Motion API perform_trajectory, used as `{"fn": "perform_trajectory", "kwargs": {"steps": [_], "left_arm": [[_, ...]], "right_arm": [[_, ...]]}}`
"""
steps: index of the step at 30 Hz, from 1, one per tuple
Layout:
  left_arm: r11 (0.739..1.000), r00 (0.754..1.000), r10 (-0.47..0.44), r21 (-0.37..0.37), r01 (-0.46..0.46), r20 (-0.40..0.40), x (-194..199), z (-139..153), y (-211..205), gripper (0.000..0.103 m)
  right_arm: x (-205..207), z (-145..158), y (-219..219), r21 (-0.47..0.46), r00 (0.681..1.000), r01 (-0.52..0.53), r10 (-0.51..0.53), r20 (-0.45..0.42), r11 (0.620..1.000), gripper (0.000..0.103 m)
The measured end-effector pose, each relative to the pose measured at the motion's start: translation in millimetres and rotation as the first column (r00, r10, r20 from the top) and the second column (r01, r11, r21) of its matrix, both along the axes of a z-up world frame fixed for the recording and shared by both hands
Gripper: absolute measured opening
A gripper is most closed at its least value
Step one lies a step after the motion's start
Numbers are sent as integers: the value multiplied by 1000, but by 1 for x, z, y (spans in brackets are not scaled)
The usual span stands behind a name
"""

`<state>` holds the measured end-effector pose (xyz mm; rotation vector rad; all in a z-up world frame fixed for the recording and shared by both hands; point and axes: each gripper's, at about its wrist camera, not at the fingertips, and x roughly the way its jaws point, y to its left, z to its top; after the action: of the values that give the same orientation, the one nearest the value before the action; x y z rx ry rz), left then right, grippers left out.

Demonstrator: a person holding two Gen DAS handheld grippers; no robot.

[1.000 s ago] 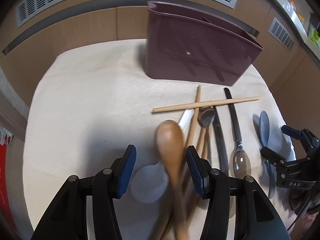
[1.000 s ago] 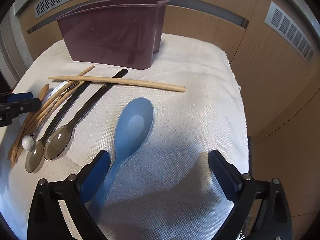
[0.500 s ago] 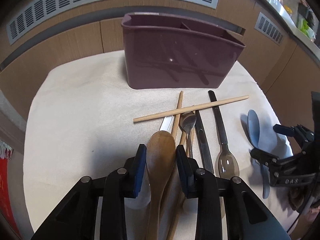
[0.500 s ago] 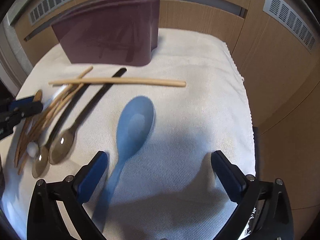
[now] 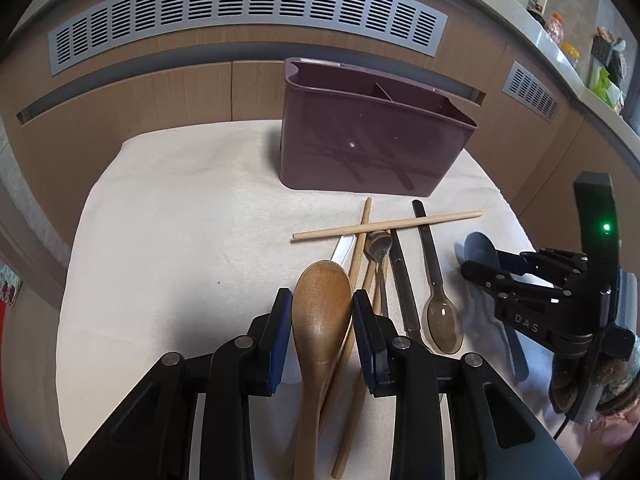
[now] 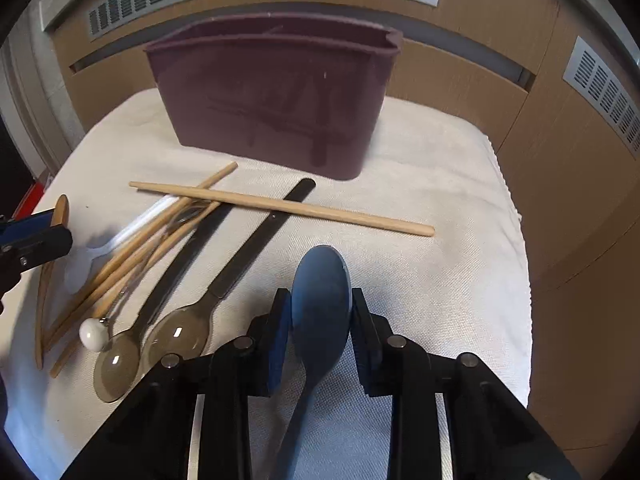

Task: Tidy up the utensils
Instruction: 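Grasp the wooden spoon with the left tool while the right tool grasps the light-blue spoon, then lift the wooden spoon with the left tool while the right tool lifts the light-blue spoon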

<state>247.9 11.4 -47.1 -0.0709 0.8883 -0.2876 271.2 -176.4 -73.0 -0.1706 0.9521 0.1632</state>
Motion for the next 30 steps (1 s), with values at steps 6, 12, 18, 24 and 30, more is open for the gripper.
{"fn": "perform_trajectory", "kwargs": {"steps": [6,12,18,24,30], "left_arm": [[1000,995,10,-23,-7,97,-20,26,1,31],[999,969,-15,-43,26,246,-39,83,-14,31],[998,888,-23,-43,47,459,-26,178,-26,30],[996,871,22,-89,24,491,-7,208,-17,30],[996,911,30,-88,6,412,-11,169,-7,30]], "right_arm": [[-26,38,-13,53,993,-10,3,122,999,26],[-47,94,-19,112,964,-31,0,266,993,8],[-38,179,-27,158,877,-69,-16,481,985,5],[-15,198,-44,214,902,-78,-23,431,974,5],[-3,126,-51,228,979,45,-88,185,973,9]]}}
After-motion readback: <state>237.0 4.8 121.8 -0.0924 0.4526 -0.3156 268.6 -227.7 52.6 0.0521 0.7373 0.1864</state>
